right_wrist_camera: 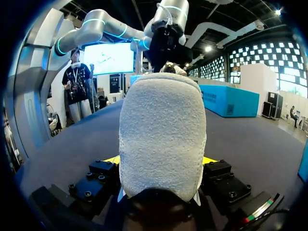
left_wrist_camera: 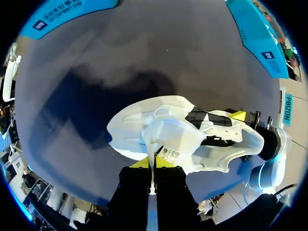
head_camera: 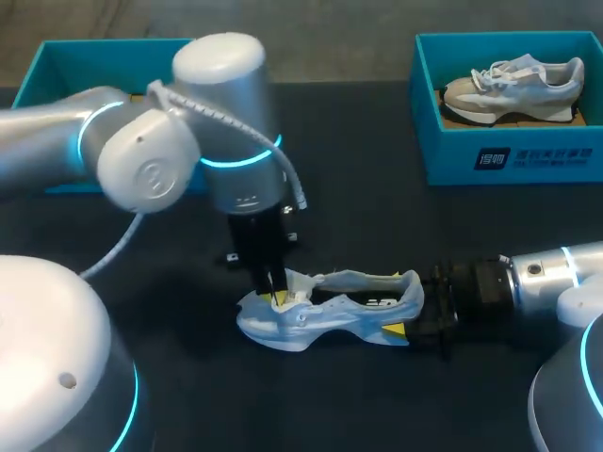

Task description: Take the shoe out of the shoebox, open the shoe tongue, remove and reinsert the insole, then place the shoe into the shoebox

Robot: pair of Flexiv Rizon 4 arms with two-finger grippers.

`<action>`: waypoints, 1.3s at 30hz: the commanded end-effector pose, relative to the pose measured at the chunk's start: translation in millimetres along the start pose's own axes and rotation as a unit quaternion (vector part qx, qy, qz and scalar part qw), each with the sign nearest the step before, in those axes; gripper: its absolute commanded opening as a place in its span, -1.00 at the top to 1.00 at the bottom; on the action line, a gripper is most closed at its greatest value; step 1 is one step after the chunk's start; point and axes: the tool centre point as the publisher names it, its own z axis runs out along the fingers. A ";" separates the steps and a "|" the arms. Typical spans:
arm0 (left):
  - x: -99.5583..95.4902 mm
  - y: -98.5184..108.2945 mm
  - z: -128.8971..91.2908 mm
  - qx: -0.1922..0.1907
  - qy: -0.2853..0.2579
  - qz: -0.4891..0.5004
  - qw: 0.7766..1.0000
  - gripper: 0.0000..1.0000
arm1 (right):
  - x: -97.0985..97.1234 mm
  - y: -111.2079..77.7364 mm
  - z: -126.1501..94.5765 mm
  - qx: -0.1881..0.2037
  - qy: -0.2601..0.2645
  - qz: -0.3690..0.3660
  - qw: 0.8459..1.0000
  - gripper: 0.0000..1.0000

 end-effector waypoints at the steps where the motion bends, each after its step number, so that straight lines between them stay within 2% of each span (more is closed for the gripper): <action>1: -4.0 -1.7 13.5 -0.008 0.059 -0.001 0.998 1.00 | 1.5 -1.2 -0.1 0.001 -0.001 0.000 1.000 1.00; 6: -10.9 -1.5 17.2 -0.011 0.060 -0.004 0.998 1.00 | 1.5 -1.2 -0.1 0.001 -0.001 0.000 1.000 1.00; 11: -18.7 -1.3 16.7 -0.010 0.063 -0.008 0.998 0.74 | 1.5 -1.2 -0.1 0.001 -0.001 0.000 1.000 1.00; 17: -21.8 12.0 -5.8 0.024 0.058 0.022 0.998 -0.09 | 1.5 -1.2 -0.1 0.001 -0.001 0.000 1.000 1.00; 18: -21.6 13.2 -9.2 0.027 0.057 0.028 0.998 -0.29 | 1.5 -1.2 -0.1 0.001 -0.001 0.000 1.000 1.00; 19: -21.0 15.9 -17.2 0.035 0.056 0.040 0.997 -0.69 | 1.5 -1.2 -0.1 0.001 -0.001 0.000 1.000 1.00; 20: -20.5 19.0 -23.7 0.045 0.056 0.046 0.996 -0.89 | 1.5 -1.2 -0.1 0.001 -0.001 0.000 1.000 1.00; 22: -18.7 23.9 -37.7 0.062 0.056 0.063 0.994 -1.00 | 1.5 -1.2 -0.1 0.001 -0.001 0.000 1.000 1.00; 29: -5.8 31.4 -81.1 0.094 0.065 0.134 0.984 -1.00 | 1.5 -1.2 -0.1 0.001 -0.001 0.000 1.000 1.00; 34: 16.7 34.1 -104.9 0.097 0.052 0.233 0.966 -1.00 | 1.5 -1.2 -0.1 0.001 -0.001 0.000 1.000 1.00; 36: 26.5 37.6 -109.6 0.095 0.032 0.280 0.955 -0.47 | 1.5 -1.2 -0.1 0.001 -0.001 0.000 1.000 1.00; 37: 34.1 39.8 -113.0 0.091 0.023 0.312 0.945 0.08 | 1.5 -1.2 -0.1 0.001 -0.001 0.000 1.000 1.00; 38: 40.0 41.9 -115.7 0.084 0.014 0.346 0.935 0.73 | 1.5 -1.2 -0.1 0.001 -0.001 0.000 1.000 1.00; 39: 43.2 43.0 -117.1 0.085 0.011 0.356 0.930 1.00 | 1.5 -1.2 -0.1 0.001 -0.001 0.000 1.000 1.00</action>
